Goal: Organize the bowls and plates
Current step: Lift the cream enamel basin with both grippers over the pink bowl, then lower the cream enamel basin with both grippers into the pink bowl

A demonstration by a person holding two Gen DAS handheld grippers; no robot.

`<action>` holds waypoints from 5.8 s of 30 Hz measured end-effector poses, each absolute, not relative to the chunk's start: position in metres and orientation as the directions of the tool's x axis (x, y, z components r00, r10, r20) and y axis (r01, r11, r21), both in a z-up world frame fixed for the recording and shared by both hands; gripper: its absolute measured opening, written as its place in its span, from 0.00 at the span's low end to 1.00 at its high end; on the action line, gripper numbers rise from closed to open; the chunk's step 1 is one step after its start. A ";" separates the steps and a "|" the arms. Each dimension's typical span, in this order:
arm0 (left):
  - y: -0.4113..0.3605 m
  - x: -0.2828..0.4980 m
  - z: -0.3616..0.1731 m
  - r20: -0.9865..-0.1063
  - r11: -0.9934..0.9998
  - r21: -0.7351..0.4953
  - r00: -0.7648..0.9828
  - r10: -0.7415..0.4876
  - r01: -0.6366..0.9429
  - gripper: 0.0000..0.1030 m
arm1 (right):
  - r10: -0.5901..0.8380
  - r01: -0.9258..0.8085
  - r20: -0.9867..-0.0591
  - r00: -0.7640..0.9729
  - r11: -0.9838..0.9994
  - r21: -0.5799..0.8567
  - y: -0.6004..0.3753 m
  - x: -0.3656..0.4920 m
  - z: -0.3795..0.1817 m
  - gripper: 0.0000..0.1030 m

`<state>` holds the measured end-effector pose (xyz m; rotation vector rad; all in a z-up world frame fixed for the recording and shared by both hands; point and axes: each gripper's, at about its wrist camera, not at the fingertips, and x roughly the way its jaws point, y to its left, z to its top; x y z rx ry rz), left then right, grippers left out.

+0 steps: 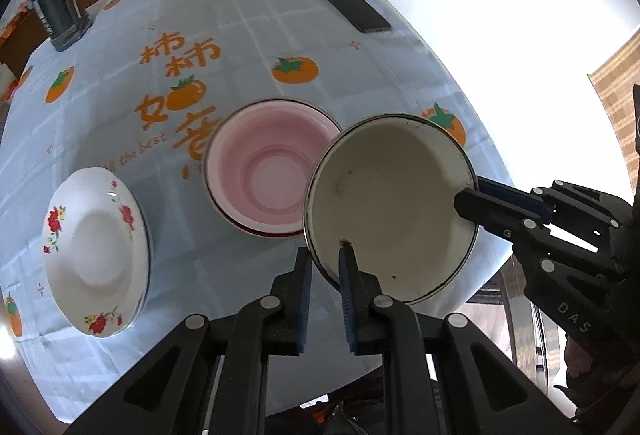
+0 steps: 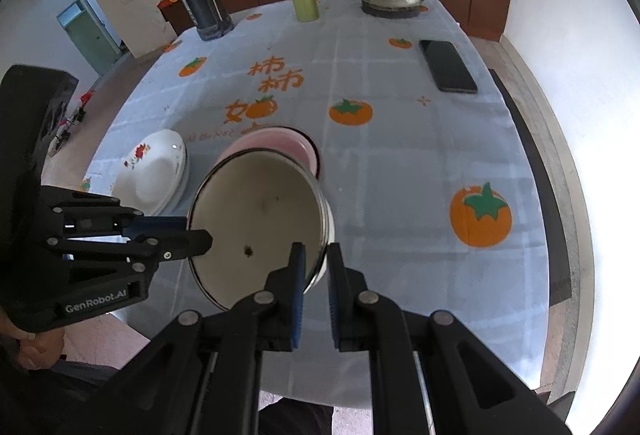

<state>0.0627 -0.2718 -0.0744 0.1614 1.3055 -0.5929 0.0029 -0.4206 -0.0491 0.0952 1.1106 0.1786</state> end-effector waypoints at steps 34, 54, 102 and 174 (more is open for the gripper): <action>-0.245 0.126 -0.085 -0.942 0.886 -0.210 0.157 -0.296 0.413 0.15 | 0.225 -0.139 -0.863 0.452 0.974 0.181 -0.392 0.079 -0.053 0.10; -0.244 0.131 -0.101 -0.948 0.891 -0.222 0.125 -0.292 0.396 0.15 | 0.213 -0.126 -0.885 0.414 0.976 0.176 -0.391 0.088 -0.076 0.10; -0.251 0.134 -0.122 -0.959 0.897 -0.216 0.087 -0.269 0.387 0.15 | 0.196 -0.110 -0.908 0.371 0.980 0.166 -0.392 0.093 -0.103 0.10; -0.257 0.132 -0.130 -0.961 0.891 -0.186 0.113 -0.253 0.413 0.15 | 0.105 -0.154 -0.921 0.376 0.987 0.050 -0.381 0.087 -0.105 0.10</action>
